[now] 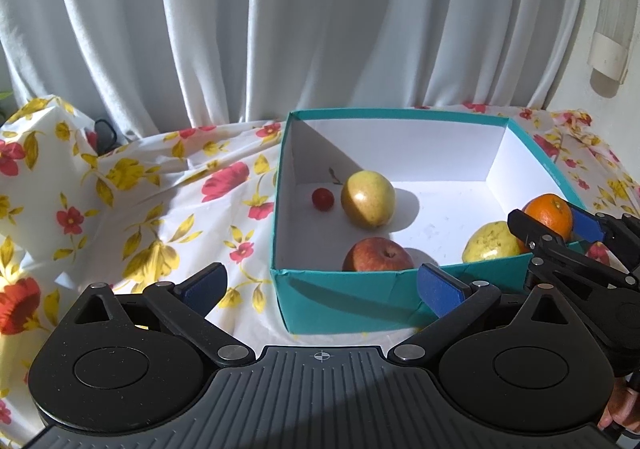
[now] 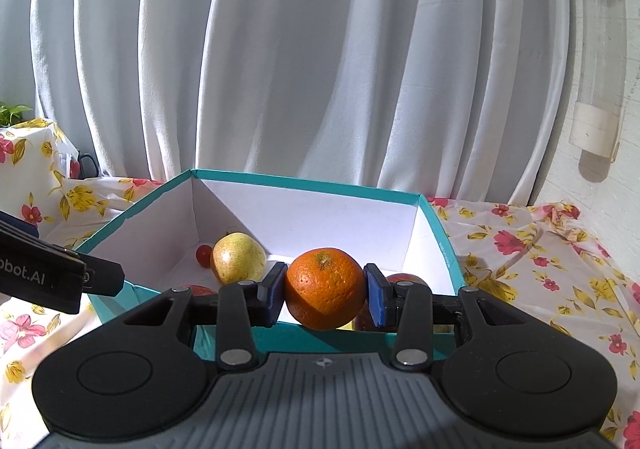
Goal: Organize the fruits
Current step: 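Lower the orange into the box and open the right tool while the left tool withdraws, then grasp the large brown kiwi with the left tool while the right tool moves toward the smaller kiwi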
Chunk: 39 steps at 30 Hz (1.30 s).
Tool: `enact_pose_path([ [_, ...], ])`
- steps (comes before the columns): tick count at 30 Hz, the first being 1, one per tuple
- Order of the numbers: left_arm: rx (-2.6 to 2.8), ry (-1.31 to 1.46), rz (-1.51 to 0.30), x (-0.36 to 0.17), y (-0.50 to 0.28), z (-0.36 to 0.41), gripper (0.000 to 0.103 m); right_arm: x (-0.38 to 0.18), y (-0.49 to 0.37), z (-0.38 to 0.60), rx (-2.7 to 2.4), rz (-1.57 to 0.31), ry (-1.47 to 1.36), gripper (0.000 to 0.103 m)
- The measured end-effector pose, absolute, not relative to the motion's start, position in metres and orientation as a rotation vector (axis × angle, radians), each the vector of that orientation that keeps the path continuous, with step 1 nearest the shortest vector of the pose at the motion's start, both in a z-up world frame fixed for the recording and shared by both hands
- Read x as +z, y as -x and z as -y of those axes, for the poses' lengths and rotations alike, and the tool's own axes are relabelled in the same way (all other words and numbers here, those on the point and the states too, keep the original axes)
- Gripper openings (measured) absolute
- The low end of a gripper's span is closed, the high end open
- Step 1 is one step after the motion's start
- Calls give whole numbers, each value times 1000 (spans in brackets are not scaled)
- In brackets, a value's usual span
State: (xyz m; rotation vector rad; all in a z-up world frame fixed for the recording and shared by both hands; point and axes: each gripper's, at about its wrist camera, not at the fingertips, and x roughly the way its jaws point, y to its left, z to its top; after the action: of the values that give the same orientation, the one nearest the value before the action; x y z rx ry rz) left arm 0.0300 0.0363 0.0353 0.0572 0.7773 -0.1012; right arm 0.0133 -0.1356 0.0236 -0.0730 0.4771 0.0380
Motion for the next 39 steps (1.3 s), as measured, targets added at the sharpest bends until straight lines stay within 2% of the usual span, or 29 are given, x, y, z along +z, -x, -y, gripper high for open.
enact_pose_path([
  [17,-85,-68,-802,29,-32,-39,103,19,-20,133,37,-484,98,42],
  [19,-87,-72,-803,28,-31,-40,103,24,-16,135,26,-469,101,46],
  [20,-89,-73,-805,27,-30,-40,103,27,-13,137,22,-453,93,58],
  [21,-94,-74,-806,26,-29,-40,103,31,-8,140,14,-434,86,75],
  [23,-100,-78,-811,24,-27,-39,103,40,3,146,-11,-384,80,88],
  [25,-109,-83,-817,21,-25,-38,103,47,13,153,-35,-354,79,91],
  [28,-133,-89,-825,18,-22,-33,103,54,26,166,-82,-331,48,101],
  [39,-218,-154,-841,-1,5,-9,103,58,64,180,-125,-299,-5,103],
])
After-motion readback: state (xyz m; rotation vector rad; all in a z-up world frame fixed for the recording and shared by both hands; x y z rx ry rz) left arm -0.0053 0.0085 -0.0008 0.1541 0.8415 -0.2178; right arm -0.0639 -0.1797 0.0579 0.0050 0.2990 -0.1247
